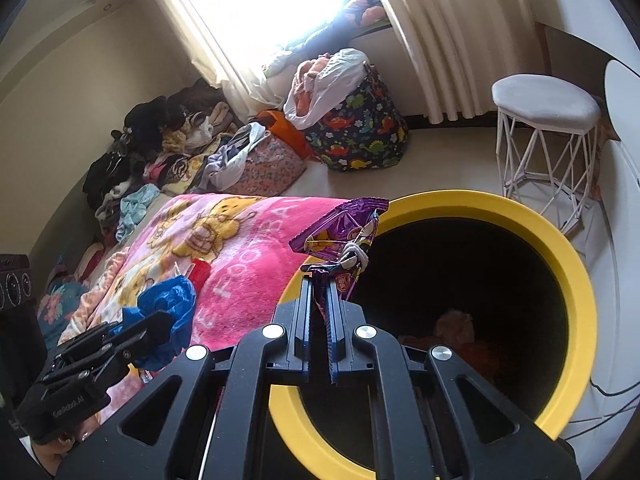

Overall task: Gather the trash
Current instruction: 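Carry the blue bag and purple wrapper in both tools over the yellow bin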

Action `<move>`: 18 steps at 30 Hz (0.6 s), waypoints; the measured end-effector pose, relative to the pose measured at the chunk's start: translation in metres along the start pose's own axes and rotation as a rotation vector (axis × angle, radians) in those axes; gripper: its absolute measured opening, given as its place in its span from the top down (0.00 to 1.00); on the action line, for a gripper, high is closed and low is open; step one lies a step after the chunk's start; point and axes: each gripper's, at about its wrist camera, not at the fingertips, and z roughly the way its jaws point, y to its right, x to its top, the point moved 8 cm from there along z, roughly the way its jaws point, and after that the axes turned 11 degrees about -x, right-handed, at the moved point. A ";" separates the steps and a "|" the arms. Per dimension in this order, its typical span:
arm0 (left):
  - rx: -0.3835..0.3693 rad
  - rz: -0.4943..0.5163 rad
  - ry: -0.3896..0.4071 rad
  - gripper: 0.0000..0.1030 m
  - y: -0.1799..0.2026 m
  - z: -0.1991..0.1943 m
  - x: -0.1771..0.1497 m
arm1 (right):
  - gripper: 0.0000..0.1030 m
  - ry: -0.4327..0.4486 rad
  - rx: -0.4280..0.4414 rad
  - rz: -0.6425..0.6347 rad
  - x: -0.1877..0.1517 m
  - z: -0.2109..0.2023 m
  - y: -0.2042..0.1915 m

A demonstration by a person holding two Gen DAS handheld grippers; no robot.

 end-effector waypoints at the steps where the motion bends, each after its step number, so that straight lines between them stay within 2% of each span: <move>1: -0.004 0.003 -0.002 0.81 0.002 0.001 0.000 | 0.94 0.003 -0.003 0.004 0.000 -0.001 0.002; 18: -0.063 0.076 -0.050 0.81 0.037 0.030 -0.006 | 0.94 -0.004 -0.038 0.059 -0.004 -0.006 0.038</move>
